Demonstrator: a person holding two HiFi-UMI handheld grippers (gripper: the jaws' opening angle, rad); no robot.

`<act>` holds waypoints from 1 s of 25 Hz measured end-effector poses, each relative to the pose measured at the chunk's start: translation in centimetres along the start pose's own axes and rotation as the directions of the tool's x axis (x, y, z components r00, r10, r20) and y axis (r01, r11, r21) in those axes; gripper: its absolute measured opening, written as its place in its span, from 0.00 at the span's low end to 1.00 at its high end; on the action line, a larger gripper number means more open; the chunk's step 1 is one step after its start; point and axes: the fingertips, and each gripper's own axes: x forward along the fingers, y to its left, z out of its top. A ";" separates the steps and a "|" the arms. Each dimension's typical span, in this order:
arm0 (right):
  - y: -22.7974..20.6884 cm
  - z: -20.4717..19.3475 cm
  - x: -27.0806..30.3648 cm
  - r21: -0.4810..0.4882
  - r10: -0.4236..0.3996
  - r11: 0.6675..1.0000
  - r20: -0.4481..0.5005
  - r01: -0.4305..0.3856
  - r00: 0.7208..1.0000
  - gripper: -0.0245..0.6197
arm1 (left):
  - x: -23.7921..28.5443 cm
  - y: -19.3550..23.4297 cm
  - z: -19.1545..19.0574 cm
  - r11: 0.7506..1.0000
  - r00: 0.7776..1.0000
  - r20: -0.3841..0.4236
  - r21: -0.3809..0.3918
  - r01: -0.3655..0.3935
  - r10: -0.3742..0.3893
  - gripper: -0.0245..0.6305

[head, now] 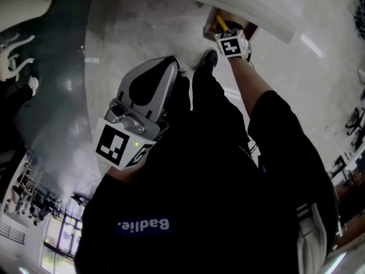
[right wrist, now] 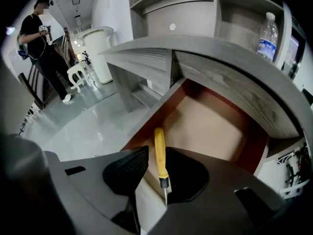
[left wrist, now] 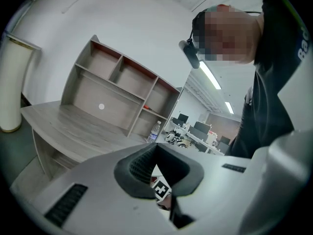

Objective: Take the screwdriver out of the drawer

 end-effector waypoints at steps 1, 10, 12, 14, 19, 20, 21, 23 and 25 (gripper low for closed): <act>0.0 -0.2 0.4 -0.009 -0.004 1.000 -0.005 0.004 1.000 0.24 | -0.3 0.2 -0.2 1.000 1.000 -0.002 -0.002 -0.008 0.008 0.03; -1.1 -2.3 3.0 -0.121 -0.096 0.989 -0.065 0.088 0.993 0.24 | -2.5 1.8 -1.8 0.998 0.998 -0.027 -0.021 -0.056 0.056 0.03; -1.2 -2.6 3.2 -0.172 -0.124 0.979 -0.074 0.109 0.990 0.24 | -2.9 2.0 -2.0 0.998 0.998 -0.031 -0.022 -0.063 0.062 0.03; -1.3 -2.3 3.1 -0.228 -0.153 0.965 -0.071 0.133 0.986 0.23 | -3.4 2.1 -2.0 0.997 0.997 -0.034 -0.020 -0.069 0.069 0.03; -1.1 -1.4 2.5 -0.271 -0.163 0.952 -0.060 0.141 0.985 0.19 | -4.5 2.4 -1.9 0.997 0.997 -0.029 -0.024 -0.078 0.077 0.03; -1.1 -1.4 2.2 -0.269 -0.162 0.953 -0.068 0.138 0.985 0.19 | -4.7 2.3 -1.9 0.997 0.997 -0.026 -0.023 -0.076 0.075 0.03; -1.0 -1.5 1.9 -0.268 -0.160 0.954 -0.074 0.135 0.984 0.19 | -4.9 2.2 -1.8 0.997 0.997 -0.025 -0.022 -0.072 0.071 0.03; -1.1 -1.4 1.0 -0.266 -0.158 0.955 -0.078 0.133 0.984 0.19 | -5.1 1.9 -1.7 0.998 0.998 -0.022 -0.020 -0.059 0.059 0.03; -1.3 -1.2 0.1 -0.260 -0.159 0.956 -0.074 0.135 0.984 0.19 | -5.1 1.7 -1.4 0.999 0.999 -0.019 -0.013 -0.044 0.044 0.03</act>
